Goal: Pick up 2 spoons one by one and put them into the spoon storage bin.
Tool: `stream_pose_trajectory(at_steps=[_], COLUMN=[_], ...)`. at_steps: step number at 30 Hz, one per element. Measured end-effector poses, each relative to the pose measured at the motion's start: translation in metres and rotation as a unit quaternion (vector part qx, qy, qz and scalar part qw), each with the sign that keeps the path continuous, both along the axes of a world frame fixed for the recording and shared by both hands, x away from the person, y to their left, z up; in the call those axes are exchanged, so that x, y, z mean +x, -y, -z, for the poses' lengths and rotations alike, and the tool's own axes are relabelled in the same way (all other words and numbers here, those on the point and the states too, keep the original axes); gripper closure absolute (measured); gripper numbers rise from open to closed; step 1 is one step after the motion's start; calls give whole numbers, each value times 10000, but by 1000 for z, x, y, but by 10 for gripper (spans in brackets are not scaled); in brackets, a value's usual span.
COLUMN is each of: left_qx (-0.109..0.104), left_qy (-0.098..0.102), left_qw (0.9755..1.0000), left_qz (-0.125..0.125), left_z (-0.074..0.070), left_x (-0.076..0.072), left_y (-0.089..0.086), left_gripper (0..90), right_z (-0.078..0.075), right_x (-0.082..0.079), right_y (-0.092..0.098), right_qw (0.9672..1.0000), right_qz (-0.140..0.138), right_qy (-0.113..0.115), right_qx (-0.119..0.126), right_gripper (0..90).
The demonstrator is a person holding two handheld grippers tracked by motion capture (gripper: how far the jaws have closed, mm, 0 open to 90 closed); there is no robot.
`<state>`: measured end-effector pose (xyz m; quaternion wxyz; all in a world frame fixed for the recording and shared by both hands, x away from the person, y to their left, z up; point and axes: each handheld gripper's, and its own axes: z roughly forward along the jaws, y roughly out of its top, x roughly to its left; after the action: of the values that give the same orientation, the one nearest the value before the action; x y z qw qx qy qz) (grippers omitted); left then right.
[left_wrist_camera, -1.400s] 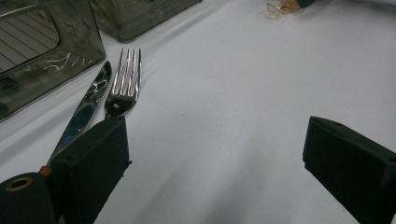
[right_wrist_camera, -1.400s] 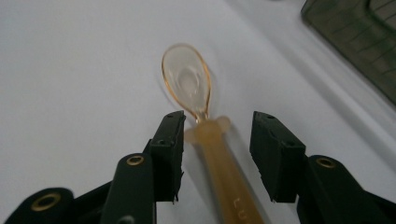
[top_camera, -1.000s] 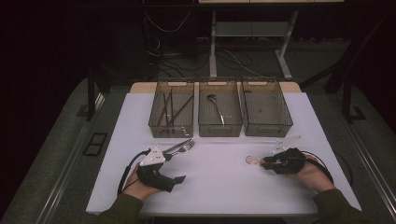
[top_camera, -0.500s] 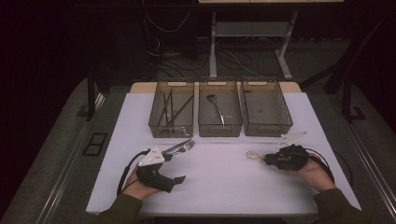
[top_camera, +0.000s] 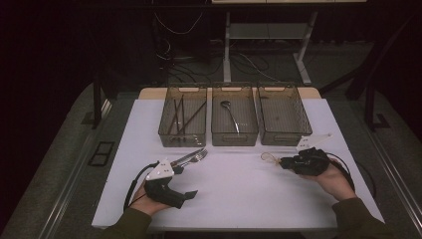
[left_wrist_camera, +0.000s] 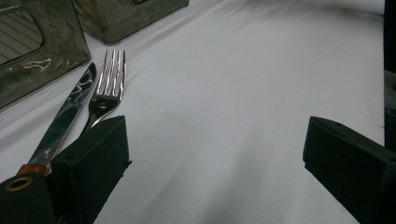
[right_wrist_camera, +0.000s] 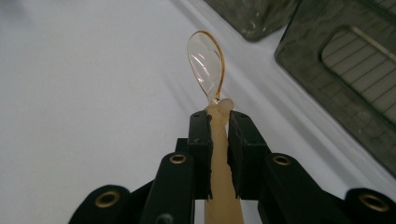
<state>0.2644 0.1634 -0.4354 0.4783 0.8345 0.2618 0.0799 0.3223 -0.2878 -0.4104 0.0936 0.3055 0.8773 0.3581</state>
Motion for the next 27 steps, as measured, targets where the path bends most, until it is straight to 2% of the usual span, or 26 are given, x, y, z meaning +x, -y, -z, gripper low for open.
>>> stream_pose_trajectory(at_steps=[9,11,18,27], left_qx=[-31,2,-115,-107], left_qy=[-25,-11,-42,-124], left_qw=[9999,9998,9997,9997], left_qz=[152,214,209,188], left_z=[3,3,3,3], left_x=[0,0,0,1], left_y=[-1,-1,1,1], left_gripper=[66,64,21,0], right_z=[-27,-33,-56,-68], right_x=[11,15,36,74], right_y=[-22,-30,-54,-73], right_qw=[9989,9986,9984,9968], right_qz=[55,70,230,522], right_qy=[182,249,390,460], right_qx=[436,455,349,389], right_gripper=[799,799,799,799])
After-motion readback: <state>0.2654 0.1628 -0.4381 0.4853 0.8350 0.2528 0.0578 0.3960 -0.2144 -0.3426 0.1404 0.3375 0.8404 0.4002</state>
